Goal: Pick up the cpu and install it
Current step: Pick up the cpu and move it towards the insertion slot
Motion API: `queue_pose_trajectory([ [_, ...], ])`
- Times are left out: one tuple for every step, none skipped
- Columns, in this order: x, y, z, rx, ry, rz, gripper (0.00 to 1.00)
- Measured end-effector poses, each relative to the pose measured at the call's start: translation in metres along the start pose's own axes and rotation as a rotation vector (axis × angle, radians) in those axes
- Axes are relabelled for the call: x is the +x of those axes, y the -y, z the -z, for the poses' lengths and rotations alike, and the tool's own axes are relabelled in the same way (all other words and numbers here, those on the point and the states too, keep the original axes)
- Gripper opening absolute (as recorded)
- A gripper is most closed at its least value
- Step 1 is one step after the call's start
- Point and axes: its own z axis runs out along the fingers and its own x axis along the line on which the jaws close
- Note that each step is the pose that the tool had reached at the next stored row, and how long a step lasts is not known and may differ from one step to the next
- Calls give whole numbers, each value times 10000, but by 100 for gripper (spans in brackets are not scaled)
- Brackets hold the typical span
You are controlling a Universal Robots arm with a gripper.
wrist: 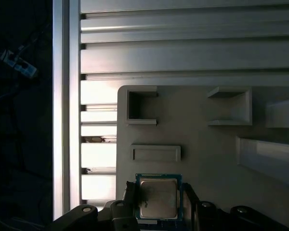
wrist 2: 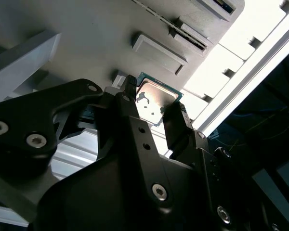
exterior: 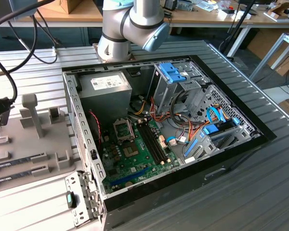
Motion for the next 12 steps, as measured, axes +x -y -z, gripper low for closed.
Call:
queue_pose_trajectory([
  [0, 0, 3, 0, 0, 0, 47],
  [0, 0, 7, 0, 1, 0, 47],
  [1, 0, 10, -1, 1, 0, 47],
  [0, 0, 15, 0, 1, 0, 47],
  [1, 0, 18, 0, 0, 0, 47],
  [1, -1, 21, 0, 0, 0, 47],
  [1, -1, 26, -1, 0, 0, 47],
  [1, -1, 31, -1, 0, 0, 47],
  [1, -1, 33, -1, 0, 0, 47],
  [1, -1, 36, -1, 0, 0, 47],
  [2, -1, 41, -2, 0, 0, 47],
  [2, -1, 43, -2, 1, 0, 47],
])
